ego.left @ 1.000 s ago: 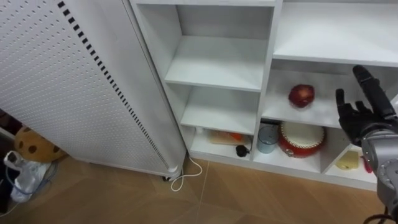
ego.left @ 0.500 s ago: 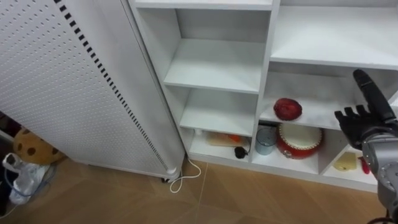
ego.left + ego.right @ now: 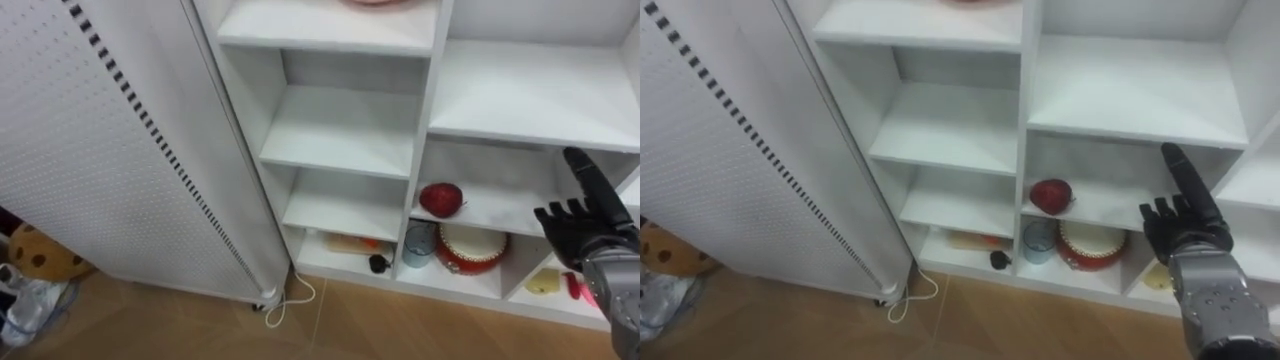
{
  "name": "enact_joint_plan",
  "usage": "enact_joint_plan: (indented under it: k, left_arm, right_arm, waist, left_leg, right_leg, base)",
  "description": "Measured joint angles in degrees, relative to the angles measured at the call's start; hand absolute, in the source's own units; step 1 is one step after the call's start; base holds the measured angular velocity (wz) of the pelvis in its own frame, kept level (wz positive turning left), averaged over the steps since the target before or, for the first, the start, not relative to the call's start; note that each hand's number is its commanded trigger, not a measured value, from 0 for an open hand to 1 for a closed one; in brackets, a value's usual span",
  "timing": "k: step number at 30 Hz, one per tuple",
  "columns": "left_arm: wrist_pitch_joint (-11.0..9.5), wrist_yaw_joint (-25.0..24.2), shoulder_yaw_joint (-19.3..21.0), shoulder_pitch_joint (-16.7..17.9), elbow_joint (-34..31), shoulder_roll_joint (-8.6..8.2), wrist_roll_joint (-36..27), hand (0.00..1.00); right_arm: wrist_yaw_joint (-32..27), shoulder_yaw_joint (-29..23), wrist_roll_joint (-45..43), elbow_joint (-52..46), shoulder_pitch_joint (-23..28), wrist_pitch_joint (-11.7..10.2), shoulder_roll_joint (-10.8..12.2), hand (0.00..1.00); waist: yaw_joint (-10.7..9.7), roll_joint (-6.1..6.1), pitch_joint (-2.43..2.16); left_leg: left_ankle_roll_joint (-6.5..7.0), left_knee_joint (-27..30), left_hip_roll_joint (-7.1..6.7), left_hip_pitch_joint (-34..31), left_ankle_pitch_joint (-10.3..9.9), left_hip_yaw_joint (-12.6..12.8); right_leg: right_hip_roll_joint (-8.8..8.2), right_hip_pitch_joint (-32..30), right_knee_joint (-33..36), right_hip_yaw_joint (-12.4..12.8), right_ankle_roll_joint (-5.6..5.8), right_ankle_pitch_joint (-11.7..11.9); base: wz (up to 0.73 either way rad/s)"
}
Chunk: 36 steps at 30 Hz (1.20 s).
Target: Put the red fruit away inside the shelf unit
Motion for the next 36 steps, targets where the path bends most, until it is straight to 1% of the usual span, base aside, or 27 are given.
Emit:
enact_joint_plan:
  k: [1, 3, 4, 7, 8, 9, 11, 12, 14, 15, 17, 18, 19, 20, 21, 22, 23, 24, 25, 26, 27, 28, 30, 33, 34, 35, 36]
  left_arm:
    - [0.0, -0.2, 0.0, -0.1, 0.0, 0.0, 0.0, 0.0]
    - [0.0, -1.0, 0.0, -0.2, 0.2, -0.05, 0.0, 0.0]
    - [0.0, -1.2, 0.0, -0.3, 0.4, -0.06, 0.0, 0.0]
    - [0.7, -2.6, 0.1, -2.6, 3.3, -0.19, 0.0, 0.0]
    - [0.8, -2.7, 0.1, -3.5, 4.5, -0.19, 0.0, 0.0]
    - [0.9, -2.7, 0.2, -3.9, 5.2, -0.19, 0.0, 0.0]
    - [0.9, -3.2, 1.9, -4.4, 6.9, -0.19, -0.2, 0.0]
    - [1.0, -3.2, 2.4, -4.4, 7.1, -0.19, -0.3, 0.0]
    - [1.1, -3.4, 3.6, -4.4, 7.9, -0.25, 0.0, 0.0]
    - [1.0, -3.5, 4.2, -4.4, 7.9, -0.3, 0.1, 0.0]
    - [0.9, -3.4, 7.0, -4.3, 8.2, -0.33, 0.1, 0.0]
    - [0.9, -2.9, 8.2, -4.0, 8.4, -0.42, 0.1, 0.0]
    - [0.9, -2.7, 8.8, -3.7, 8.3, -0.5, 0.2, 0.0]
    - [0.9, -2.1, 9.6, -3.1, 8.3, -0.66, 0.4, 0.0]
    - [0.9, -2.0, 10.4, -2.8, 8.4, -0.87, 0.7, 0.0]
    - [0.9, -1.6, 11.9, -2.4, 8.6, -1.31, 0.9, 0.0]
    - [1.0, -1.0, 13.0, -2.2, 8.8, -1.7, 0.9, 0.0]
    - [0.9, -0.8, 13.6, -2.1, 8.8, -1.95, 1.0, 0.0]
    - [0.9, -0.2, 14.1, -1.8, 8.9, -2.44, 1.4, 0.0]
    - [0.5, 0.2, 14.3, -1.2, 8.6, -2.92, 2.1, 0.0]
    - [0.0, 0.4, 15.1, -0.3, 8.3, -3.42, 2.5, 0.0]
    - [-0.1, 0.5, 15.6, 0.3, 8.1, -3.62, 2.5, 0.0]
    - [-0.2, 0.9, 17.5, 1.8, 7.8, -4.17, 3.6, 0.0]
    - [-0.2, 2.0, 19.8, 3.0, 7.7, -4.66, 3.7, 0.0]
    - [-0.2, 2.0, 20.6, 3.5, 7.9, -4.72, 3.6, 0.0]
    - [-0.2, 2.1, 21.3, 3.9, 8.2, -4.86, 3.6, 0.0]
    - [0.0, 2.1, 22.6, 4.1, 8.3, -5.45, 4.0, 0.0]
  right_arm:
    - [1.0, 0.1, 0.0, 1.1, 0.5, 0.3, 0.0, 0.0]
    - [4.1, 0.4, -0.1, 3.9, 2.5, 1.5, 0.0, 0.0]
    - [4.8, 0.4, -0.2, 4.9, 2.6, 1.9, 0.0, 0.0]
    - [7.9, 0.3, -0.8, 7.7, 5.3, 3.2, 0.0, 0.0]
    - [9.2, 0.4, -1.4, 7.7, 7.4, 3.7, 0.0, 0.0]
    - [9.9, 0.4, -1.6, 7.8, 8.5, 4.0, 0.0, 0.0]
    - [12.6, 0.4, -2.8, 9.6, 12.0, 5.2, 0.1, 0.0]
    - [13.1, 0.4, -3.1, 10.1, 12.8, 5.3, 0.2, 0.0]
    - [15.6, 0.4, -3.9, 11.7, 16.9, 5.7, 0.5, 0.0]
    - [16.2, 0.4, -4.0, 12.1, 18.2, 5.8, 0.6, 0.0]
    - [17.4, 0.3, -6.0, 12.6, 23.5, 6.0, 1.2, 0.0]
    - [17.9, 0.3, -7.5, 12.6, 26.1, 6.1, 2.0, 0.0]
    - [18.0, 0.2, -7.9, 12.5, 27.4, 6.2, 2.6, 0.0]
    - [18.4, -0.3, -8.3, 12.0, 30.2, 6.2, 3.8, 0.0]
    - [18.4, -0.3, -8.4, 11.9, 31.6, 6.2, 4.5, 0.0]
    - [18.4, -0.4, -8.4, 11.9, 34.0, 6.2, 5.9, 0.0]
    - [18.6, -0.4, -8.4, 12.0, 36.2, 6.2, 7.4, 0.0]
    - [19.0, -0.3, -8.5, 12.3, 37.1, 6.2, 8.2, 0.0]
    - [19.9, -0.3, -9.1, 12.3, 39.4, 6.3, 9.3, 0.0]
    - [20.8, -0.3, -9.9, 12.2, 41.8, 6.3, 10.1, 0.0]
    - [21.2, -0.3, -10.1, 12.3, 43.9, 6.3, 10.9, 0.0]
    - [21.3, -0.3, -10.1, 12.2, 44.8, 6.3, 11.2, 0.0]
    - [22.0, -0.4, -11.8, 12.4, 47.7, 6.3, 12.3, 0.0]
    - [22.9, -0.2, -13.5, 12.4, 50.6, 6.3, 13.1, 0.0]
    - [22.9, 0.0, -14.7, 12.7, 51.7, 6.4, 13.6, 0.0]
    - [23.2, 0.0, -15.4, 13.7, 52.6, 6.4, 14.2, 0.0]
    - [23.2, -0.1, -17.2, 14.7, 53.2, 6.6, 14.5, 0.0]
  waist:
    - [0.0, 0.04, 0.1]
    - [0.0, -0.03, 0.18]
    - [-0.1, -0.03, 0.19]
    - [-0.6, -0.07, 0.26]
    - [-0.3, -0.05, 0.25]
    - [-0.3, -0.01, 0.25]
    - [-0.6, -0.07, 0.26]
    - [-0.9, -0.1, 0.26]
    - [-1.7, -0.14, 0.22]
    - [-1.9, -0.12, 0.19]
    - [-2.6, -0.26, 0.01]
    - [-3.2, -0.24, -0.28]
    - [-3.6, -0.33, -0.6]
    - [-4.2, -0.34, -1.22]
    - [-4.5, -0.31, -1.47]
    - [-5.1, -0.33, -1.97]
    - [-5.6, -0.48, -2.32]
    - [-6.2, -0.46, -2.49]
    - [-6.8, -0.32, -2.81]
    - [-7.3, -0.31, -2.97]
    - [-7.7, -0.36, -3.28]
    - [-7.9, -0.31, -3.36]
    - [-9.5, -0.32, -3.29]
    - [-9.7, -0.56, -3.27]
    - [-9.7, -0.42, -3.13]
    - [-9.7, -0.59, -3.18]
    - [-9.8, -0.61, -3.12]
  left_leg:
    - [0.03, -0.6, 0.02, 1.0, 0.1, 0.0]
    - [0.2, -2.6, -0.03, 3.7, 0.2, 0.1]
    - [0.25, -2.9, -0.08, 4.1, 0.2, 0.1]
    - [0.54, -6.5, -0.43, 7.5, 1.4, -0.1]
    - [0.59, -8.1, -0.4, 9.1, 1.7, -0.2]
    - [0.59, -8.7, -0.39, 9.9, 1.9, -0.2]
    - [0.75, -11.6, -0.38, 13.7, 2.4, -0.4]
    - [0.83, -12.5, -0.5, 14.7, 2.5, -0.5]
    - [1.01, -16.1, -1.03, 19.0, 3.4, -0.6]
    - [1.03, -17.0, -1.13, 20.0, 3.6, -0.8]
    - [1.08, -20.3, -1.16, 23.9, 4.3, -0.8]
    - [1.09, -21.7, -1.12, 25.8, 4.4, -0.6]
    - [1.09, -22.4, -1.09, 26.6, 4.4, -0.6]
    - [1.11, -23.7, -1.03, 28.6, 4.5, -0.3]
    - [1.12, -24.5, -1.02, 29.8, 4.5, -0.4]
    - [1.13, -25.7, -0.92, 32.2, 4.6, -0.2]
    - [1.1, -26.7, -0.76, 34.7, 4.6, 0.2]
    - [1.09, -27.2, -0.72, 35.7, 4.6, 0.1]
    - [1.04, -28.7, -0.71, 38.0, 4.6, 0.1]
    - [1.0, -30.0, -0.63, 40.3, 4.7, 0.5]
    - [0.95, -31.3, -0.57, 42.4, 4.7, 0.7]
    - [0.92, -31.8, -0.55, 43.3, 4.7, 0.7]
    - [0.81, -33.0, -0.39, 46.3, 4.8, 0.9]
    - [0.67, -34.2, -0.25, 48.4, 4.7, 1.6]
    - [0.54, -34.6, -0.16, 49.3, 4.7, 2.1]
    - [0.46, -34.8, -0.12, 49.9, 4.6, 2.1]
    - [0.44, -35.2, -0.12, 50.4, 4.6, 2.1]
  right_leg:
    - [0.02, 0.9, -0.7, 0.0, 0.13, 0.1]
    - [0.14, 3.8, -2.8, 0.0, 0.54, 0.4]
    - [0.15, 4.1, -3.1, 0.0, 0.64, 0.5]
    - [0.28, 7.7, -6.7, -0.8, 1.19, 1.6]
    - [0.62, 9.6, -8.4, -1.3, 1.37, 2.0]
    - [0.76, 10.7, -9.4, -1.5, 1.47, 2.3]
    - [1.29, 14.7, -12.7, -1.9, 1.92, 3.3]
    - [1.2, 15.7, -13.5, -2.0, 2.04, 3.4]
    - [1.21, 19.8, -16.5, -2.3, 2.73, 3.9]
    - [1.26, 20.9, -17.4, -2.5, 2.87, 4.1]
    - [1.72, 25.1, -20.7, -3.2, 3.32, 4.9]
    - [2.14, 27.1, -22.4, -3.1, 3.57, 5.3]
    - [2.27, 28.0, -23.1, -3.2, 3.68, 5.5]
    - [2.57, 30.0, -24.6, -3.0, 3.9, 5.7]
    - [2.71, 31.2, -25.4, -3.1, 4.03, 5.8]
    - [3.14, 33.7, -27.0, -2.9, 4.28, 6.0]
    - [3.39, 36.1, -28.2, -2.7, 4.35, 6.0]
    - [3.57, 37.3, -28.9, -2.8, 4.44, 6.1]
    - [3.83, 39.7, -30.5, -3.4, 4.65, 6.3]
    - [4.13, 41.8, -31.5, -3.6, 4.74, 6.4]
    - [4.28, 43.4, -32.1, -3.9, 4.75, 6.4]
    - [4.36, 44.3, -32.5, -4.1, 4.76, 6.4]
    - [4.72, 46.7, -33.1, -4.5, 4.78, 6.3]
    - [5.08, 48.3, -33.8, -4.1, 4.78, 6.3]
    - [5.29, 48.9, -34.0, -3.7, 4.78, 6.3]
    - [5.37, 49.7, -34.6, -3.7, 4.78, 6.3]
    - [5.41, 50.1, -34.7, -3.7, 4.78, 6.3]
  base:
    - [0.0]
    - [-0.02]
    - [0.0]
    - [0.08]
    - [0.07]
    - [0.04]
    - [0.0]
    - [0.07]
    - [0.09]
    - [0.1]
    - [0.08]
    - [0.0]
    - [-0.05]
    - [-0.07]
    - [-0.07]
    - [-0.13]
    - [-0.11]
    - [-0.04]
    - [0.0]
    - [-0.1]
    - [-0.16]
    - [-0.14]
    - [-0.05]
    - [-0.12]
    - [-0.14]
    - [-0.1]
    - [-0.04]
